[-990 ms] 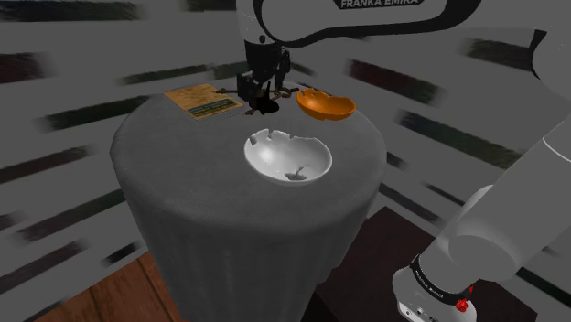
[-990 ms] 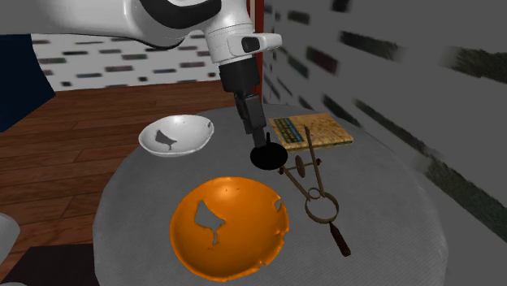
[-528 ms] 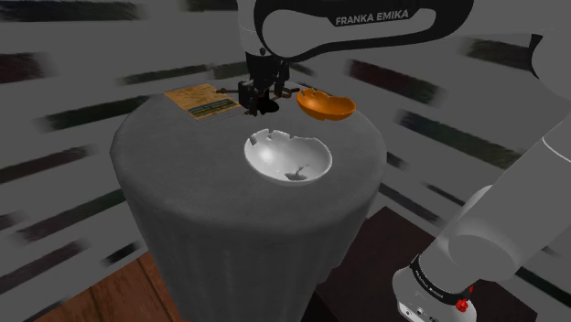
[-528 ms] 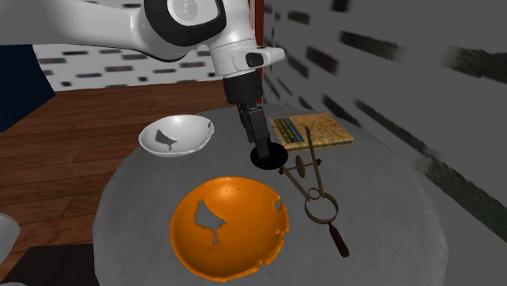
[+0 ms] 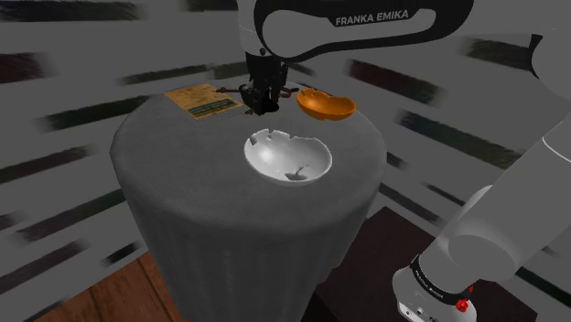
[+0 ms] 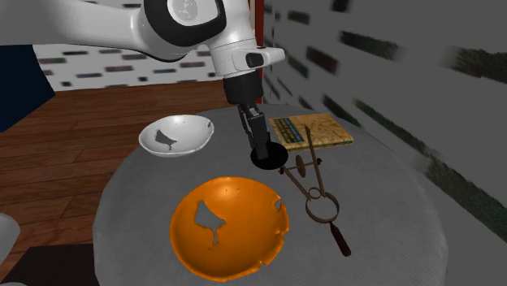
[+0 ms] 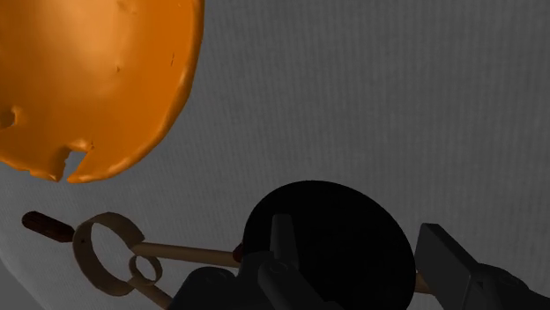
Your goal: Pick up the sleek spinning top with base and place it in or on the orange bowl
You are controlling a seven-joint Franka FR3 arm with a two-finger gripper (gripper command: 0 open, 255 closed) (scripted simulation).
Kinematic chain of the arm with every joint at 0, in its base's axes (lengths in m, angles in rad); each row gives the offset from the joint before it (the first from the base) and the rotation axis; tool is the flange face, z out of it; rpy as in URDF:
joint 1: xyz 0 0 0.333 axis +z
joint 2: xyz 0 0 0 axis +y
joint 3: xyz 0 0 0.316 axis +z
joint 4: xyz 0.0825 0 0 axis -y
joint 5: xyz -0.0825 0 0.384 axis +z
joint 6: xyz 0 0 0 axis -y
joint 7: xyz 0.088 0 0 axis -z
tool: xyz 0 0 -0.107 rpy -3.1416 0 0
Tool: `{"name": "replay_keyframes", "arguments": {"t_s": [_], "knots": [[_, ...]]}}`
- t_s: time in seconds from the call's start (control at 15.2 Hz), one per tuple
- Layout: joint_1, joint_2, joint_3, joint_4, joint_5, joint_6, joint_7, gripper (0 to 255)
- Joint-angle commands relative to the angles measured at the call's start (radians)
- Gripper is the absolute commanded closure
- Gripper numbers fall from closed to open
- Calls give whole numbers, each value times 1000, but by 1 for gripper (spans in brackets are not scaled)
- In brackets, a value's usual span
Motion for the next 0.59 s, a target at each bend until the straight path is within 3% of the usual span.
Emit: {"name": "replay_keyframes", "arguments": {"t_s": [0.0, 0.53], "knots": [[0, 0, 0, 0, 0, 0, 0, 255], [0, 3, 1, 42, 1, -38, -11, 255]]}}
